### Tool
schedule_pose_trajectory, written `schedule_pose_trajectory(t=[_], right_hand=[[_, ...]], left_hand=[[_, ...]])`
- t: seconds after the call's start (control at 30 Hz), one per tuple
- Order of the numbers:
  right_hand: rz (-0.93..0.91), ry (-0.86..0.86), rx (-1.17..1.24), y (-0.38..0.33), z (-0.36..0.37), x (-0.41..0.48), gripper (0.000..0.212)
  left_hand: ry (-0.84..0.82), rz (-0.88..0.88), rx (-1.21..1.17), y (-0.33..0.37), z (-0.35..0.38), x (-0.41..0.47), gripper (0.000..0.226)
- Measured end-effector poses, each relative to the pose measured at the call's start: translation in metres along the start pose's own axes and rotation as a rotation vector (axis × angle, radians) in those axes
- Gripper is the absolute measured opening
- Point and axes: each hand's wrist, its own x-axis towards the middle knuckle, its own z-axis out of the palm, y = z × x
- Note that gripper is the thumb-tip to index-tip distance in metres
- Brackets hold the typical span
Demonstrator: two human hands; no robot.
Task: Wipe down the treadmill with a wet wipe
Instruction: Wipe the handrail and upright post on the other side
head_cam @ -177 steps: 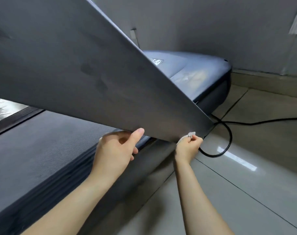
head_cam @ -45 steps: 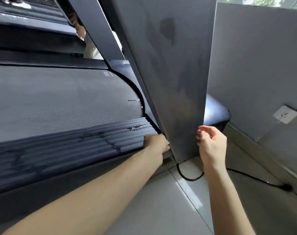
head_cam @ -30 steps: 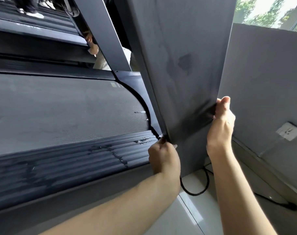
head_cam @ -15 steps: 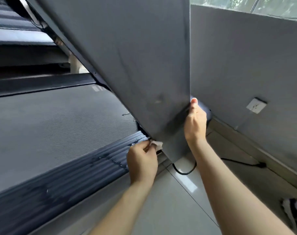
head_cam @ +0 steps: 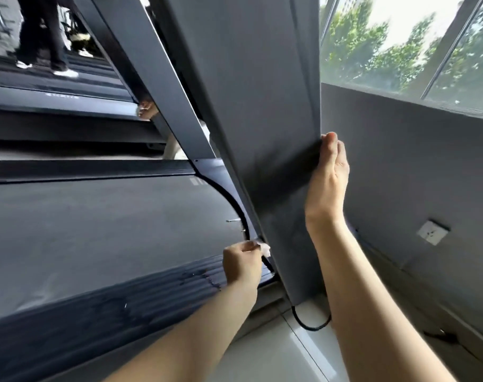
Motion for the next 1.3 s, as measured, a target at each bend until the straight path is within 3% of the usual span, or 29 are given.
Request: schedule_pose_trajectory(t=[0.1,0.2,0.27,0.33,0.47,0.57,0.67,0.7,0.77,0.83,0.9,0.97,1.07,1.2,1.3], right_hand=[[0.045,-0.001,-0.012,-0.001,0.000,0.003,0.045],[0.109,-0.005,0.026,-0.005,0.004,0.004,0.068],[0.163,0.000,0.005,-0.007,0.006,0.004,0.069],[0.198,0.007,-0.007,-0.012,0.009,0.005,0.068],[0.270,-0.028,-0.067,-0.014,0.008,0.009,0.082],[0.326,-0.061,-0.113,-0.027,0.007,0.010,0.104],[0.352,-0.066,-0.131,-0.042,0.014,0.002,0.084],[0.373,-0.051,-0.131,-0.041,0.016,0.001,0.088],[0.388,-0.053,-0.111,-0.028,0.014,0.008,0.112],[0.405,-0.078,-0.139,-0.027,0.009,0.014,0.121],[0.398,-0.103,-0.194,-0.031,0.007,0.010,0.106],[0.388,-0.149,-0.269,-0.036,0.007,0.005,0.095],[0.242,-0.091,-0.324,-0.062,0.018,0.002,0.097],[-0.150,0.097,-0.178,-0.140,0.047,0.010,0.054],[-0.297,0.024,-0.122,-0.194,0.075,0.023,0.052]], left_hand=[[-0.110,-0.029,-0.094,0.009,-0.010,0.008,0.033],[-0.138,0.132,-0.317,0.059,-0.042,0.001,0.018],[-0.158,0.253,-0.470,0.088,-0.061,-0.007,0.021],[-0.255,0.242,-0.551,0.099,-0.070,-0.010,0.021],[-0.452,0.010,-0.539,0.085,-0.075,-0.010,0.031],[-0.472,0.141,-0.543,0.117,-0.090,-0.011,0.021],[-0.469,0.427,-0.545,0.162,-0.112,-0.021,0.018],[-0.478,0.482,-0.531,0.168,-0.116,-0.023,0.015],[-0.501,0.432,-0.508,0.165,-0.119,-0.021,0.016],[-0.533,0.266,-0.461,0.156,-0.120,-0.020,0.019],[-0.526,0.264,-0.440,0.157,-0.123,-0.021,0.023],[-0.498,0.423,-0.463,0.179,-0.130,-0.025,0.028],[-0.516,0.708,-0.542,0.221,-0.142,-0.032,0.004],[-0.497,0.630,-0.491,0.209,-0.133,-0.024,0.015],[-0.559,0.592,-0.489,0.195,-0.131,-0.020,0.028]])
